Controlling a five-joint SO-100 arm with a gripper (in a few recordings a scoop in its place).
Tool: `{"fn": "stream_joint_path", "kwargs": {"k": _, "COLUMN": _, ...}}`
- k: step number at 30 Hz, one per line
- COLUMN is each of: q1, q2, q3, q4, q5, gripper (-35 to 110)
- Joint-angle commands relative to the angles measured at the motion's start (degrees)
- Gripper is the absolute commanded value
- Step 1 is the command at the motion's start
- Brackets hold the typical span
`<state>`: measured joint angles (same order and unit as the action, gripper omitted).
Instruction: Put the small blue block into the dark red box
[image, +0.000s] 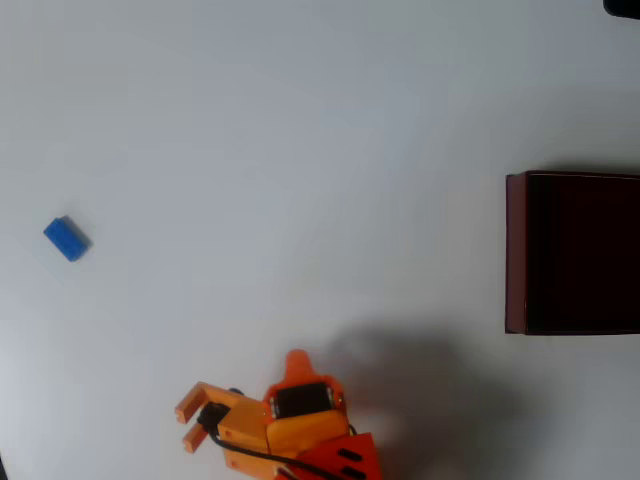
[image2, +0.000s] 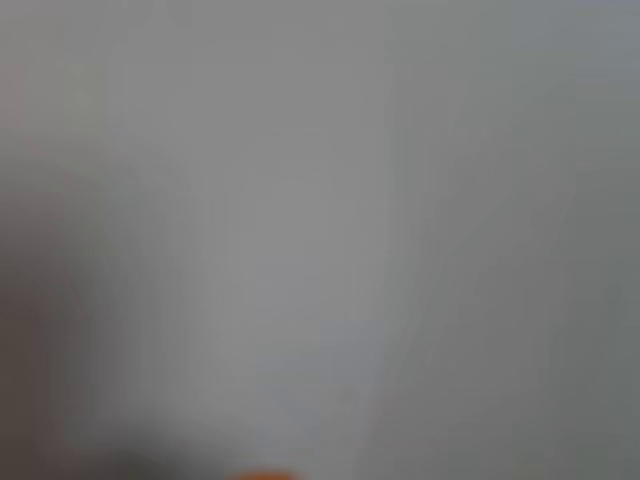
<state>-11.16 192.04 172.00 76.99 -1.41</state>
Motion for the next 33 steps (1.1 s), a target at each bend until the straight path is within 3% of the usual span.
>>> {"fn": "stream_joint_path", "kwargs": {"k": 1, "q1": 0.0, "q2": 0.09, "q3": 0.18, "q4": 0.26, "q5": 0.7, "gripper": 0}}
{"fn": "stream_joint_path", "kwargs": {"k": 23, "q1": -3.08, "q2": 0.26, "q3": -0.26, "q4": 0.26, "q5": 1.05, "gripper": 0}}
{"fn": "stream_joint_path", "kwargs": {"k": 30, "q1": -3.96, "q2": 0.18, "q3": -2.81, "q4": -1.58, "q5": 8.79, "gripper": 0}}
{"fn": "stream_joint_path", "kwargs": {"k": 33, "q1": -6.94, "q2": -7.65, "q3": -7.47, "q4": -5.45, "q5": 13.97, "gripper": 0}}
